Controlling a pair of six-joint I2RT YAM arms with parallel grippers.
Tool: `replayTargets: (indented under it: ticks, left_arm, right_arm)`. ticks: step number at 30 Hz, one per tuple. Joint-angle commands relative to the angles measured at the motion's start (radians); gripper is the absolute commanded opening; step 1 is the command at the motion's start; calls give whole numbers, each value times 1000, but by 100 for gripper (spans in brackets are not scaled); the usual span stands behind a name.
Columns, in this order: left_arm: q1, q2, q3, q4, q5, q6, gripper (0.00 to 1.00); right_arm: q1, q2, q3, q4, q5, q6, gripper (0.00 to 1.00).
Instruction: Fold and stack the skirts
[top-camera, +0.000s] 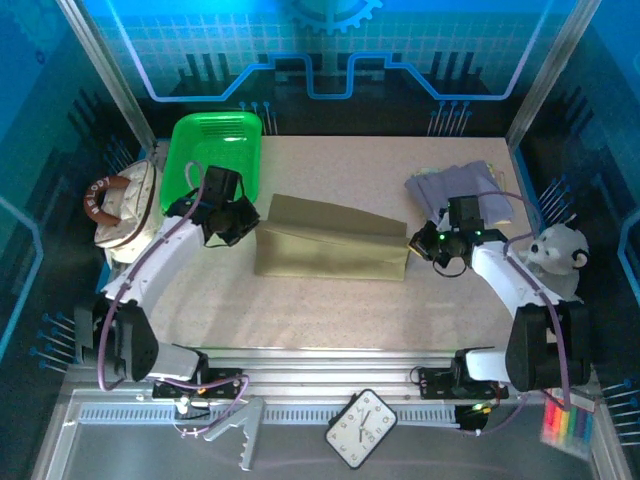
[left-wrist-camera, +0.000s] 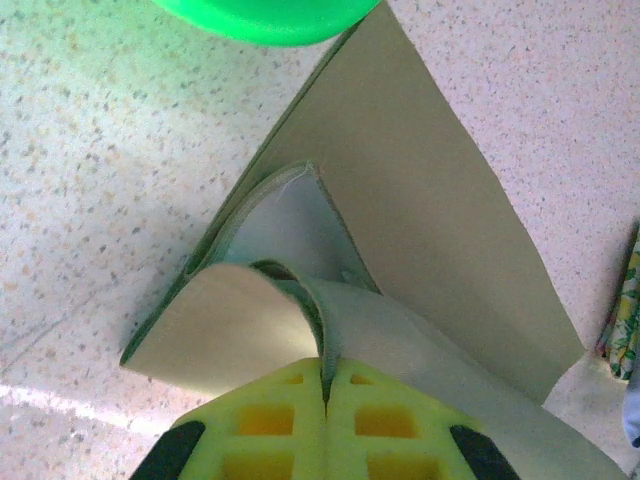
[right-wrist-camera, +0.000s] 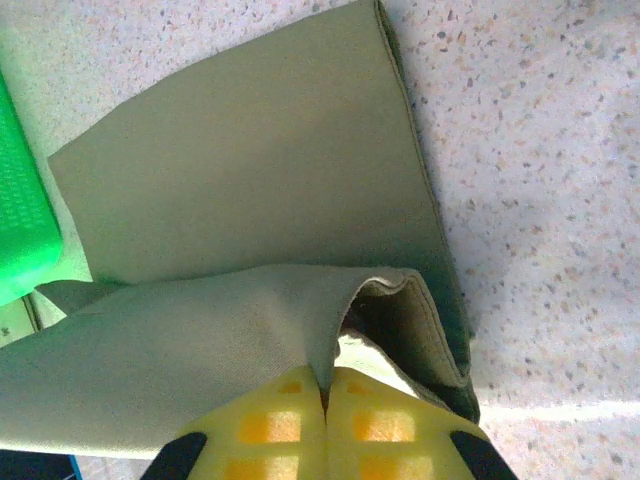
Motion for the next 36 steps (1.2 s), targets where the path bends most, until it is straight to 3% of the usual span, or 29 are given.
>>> replayTargets:
  ticks: [1, 10, 18, 20, 24, 27, 29, 31, 36]
  left_arm:
    - [18, 130, 110, 44, -33, 75, 0]
    - [15, 517, 494, 7, -18, 202, 0]
    - [19, 689, 686, -71, -53, 250, 2]
    - [24, 708, 730, -93, -51, 253, 13]
    - [27, 701, 783, -132, -38, 241, 62]
    - [18, 649, 751, -119, 21, 218, 84]
    - [-3, 608, 705, -90, 59, 213, 93]
    - [-29, 581, 661, -57, 112, 203, 99]
    - [-69, 638, 615, 56, 308, 125, 99]
  right_arm:
    - [-3, 115, 50, 57, 15, 15, 0]
    - [-3, 356, 230, 81, 47, -20, 0]
    - [-11, 439, 302, 80, 61, -44, 14]
    - [-15, 427, 308, 80, 62, -47, 23]
    - [-15, 348, 290, 78, 79, -65, 46]
    - [-10, 263, 265, 73, 70, -41, 76]
    - [9, 211, 251, 71, 74, -25, 97]
    - [39, 181, 241, 78, 76, -14, 100]
    - [128, 270, 267, 181, -24, 2, 100]
